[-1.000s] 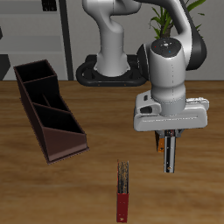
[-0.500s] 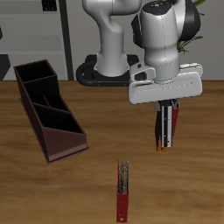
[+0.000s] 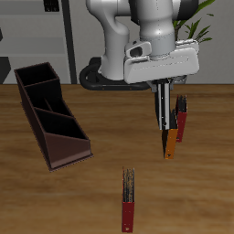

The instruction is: Place the striped book into the right desk caddy's back compartment

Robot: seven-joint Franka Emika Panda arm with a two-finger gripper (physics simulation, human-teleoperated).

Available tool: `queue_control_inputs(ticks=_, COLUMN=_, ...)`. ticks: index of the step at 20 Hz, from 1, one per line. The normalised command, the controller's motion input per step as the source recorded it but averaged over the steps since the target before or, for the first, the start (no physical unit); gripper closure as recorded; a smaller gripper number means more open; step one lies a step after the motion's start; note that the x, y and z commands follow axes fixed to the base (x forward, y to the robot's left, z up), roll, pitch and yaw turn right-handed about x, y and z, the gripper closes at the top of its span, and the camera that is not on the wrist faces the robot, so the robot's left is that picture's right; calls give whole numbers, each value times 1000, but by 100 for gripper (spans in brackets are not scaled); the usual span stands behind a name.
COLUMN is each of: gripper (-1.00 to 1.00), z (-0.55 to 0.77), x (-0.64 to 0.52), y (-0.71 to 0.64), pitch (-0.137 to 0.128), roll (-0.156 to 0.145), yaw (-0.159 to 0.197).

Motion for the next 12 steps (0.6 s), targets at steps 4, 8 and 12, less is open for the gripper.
queue_control_inputs(ticks=4, gripper=100, z=206, x=-511, y=-227, pitch=-7, roll=-1, yaw=53)
queue_control_inputs(ticks=8, gripper=100, z=115, x=-456, y=-342, pitch=-19, roll=-31, yaw=74)
queue_control_inputs(ticks=12, gripper=100, z=76, x=-409, y=-303, pitch=-54, roll=-19, yaw=54)
